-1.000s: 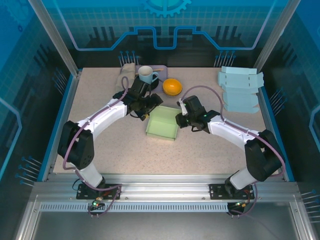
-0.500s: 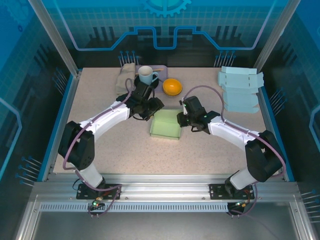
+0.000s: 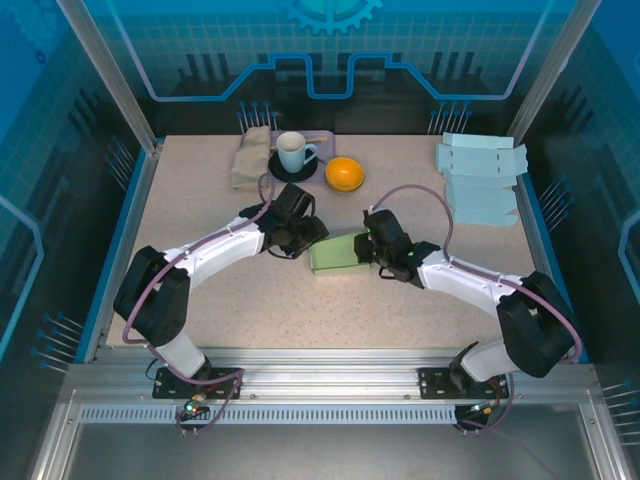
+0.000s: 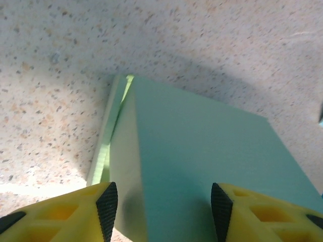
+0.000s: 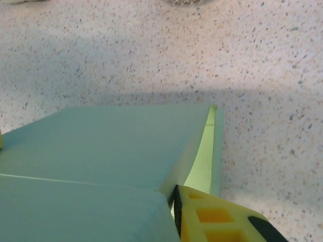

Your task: Fold the paper box

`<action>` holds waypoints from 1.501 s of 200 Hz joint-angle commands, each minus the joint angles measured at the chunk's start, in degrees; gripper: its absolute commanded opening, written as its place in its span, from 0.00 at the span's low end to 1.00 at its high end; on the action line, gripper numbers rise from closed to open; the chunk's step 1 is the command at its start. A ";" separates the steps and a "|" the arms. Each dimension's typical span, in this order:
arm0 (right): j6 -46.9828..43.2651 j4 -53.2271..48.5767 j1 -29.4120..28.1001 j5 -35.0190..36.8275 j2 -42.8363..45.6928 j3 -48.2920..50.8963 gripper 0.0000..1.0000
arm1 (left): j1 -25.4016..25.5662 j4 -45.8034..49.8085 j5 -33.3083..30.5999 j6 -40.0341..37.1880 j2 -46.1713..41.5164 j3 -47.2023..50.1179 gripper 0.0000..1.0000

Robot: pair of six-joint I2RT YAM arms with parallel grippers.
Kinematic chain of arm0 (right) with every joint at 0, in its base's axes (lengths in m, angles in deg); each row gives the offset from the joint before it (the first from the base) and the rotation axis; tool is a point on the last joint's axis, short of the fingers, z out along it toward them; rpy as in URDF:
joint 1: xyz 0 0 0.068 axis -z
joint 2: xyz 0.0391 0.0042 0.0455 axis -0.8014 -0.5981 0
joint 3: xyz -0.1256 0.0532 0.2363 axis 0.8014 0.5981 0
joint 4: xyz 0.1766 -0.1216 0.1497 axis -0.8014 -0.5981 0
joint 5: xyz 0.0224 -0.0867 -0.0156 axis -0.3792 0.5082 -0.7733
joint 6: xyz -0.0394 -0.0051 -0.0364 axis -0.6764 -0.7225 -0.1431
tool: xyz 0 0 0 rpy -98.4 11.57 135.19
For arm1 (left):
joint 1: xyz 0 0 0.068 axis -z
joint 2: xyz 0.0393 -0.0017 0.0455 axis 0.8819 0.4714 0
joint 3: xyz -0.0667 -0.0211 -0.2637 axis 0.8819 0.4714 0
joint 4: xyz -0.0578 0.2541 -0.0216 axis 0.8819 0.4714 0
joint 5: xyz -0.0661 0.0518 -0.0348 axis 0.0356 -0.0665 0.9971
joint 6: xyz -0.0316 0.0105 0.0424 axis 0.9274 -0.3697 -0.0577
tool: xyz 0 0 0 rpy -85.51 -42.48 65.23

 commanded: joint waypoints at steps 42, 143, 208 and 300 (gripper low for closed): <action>-1.15 1.05 -1.68 2.81 4.56 4.78 0.24 | 1.70 0.36 -1.77 -0.03 -0.83 4.21 0.53; -6.27 -16.22 -0.76 -1.76 16.47 3.73 0.49 | 2.00 1.83 -3.81 -0.19 0.36 5.58 0.53; -11.88 -22.46 2.31 -3.73 9.10 -9.08 0.57 | 1.98 3.15 -4.52 -1.53 1.92 4.71 0.54; -15.03 -17.00 4.44 -7.96 -12.77 -14.32 0.58 | 1.97 3.46 -5.14 -3.29 4.82 3.16 0.56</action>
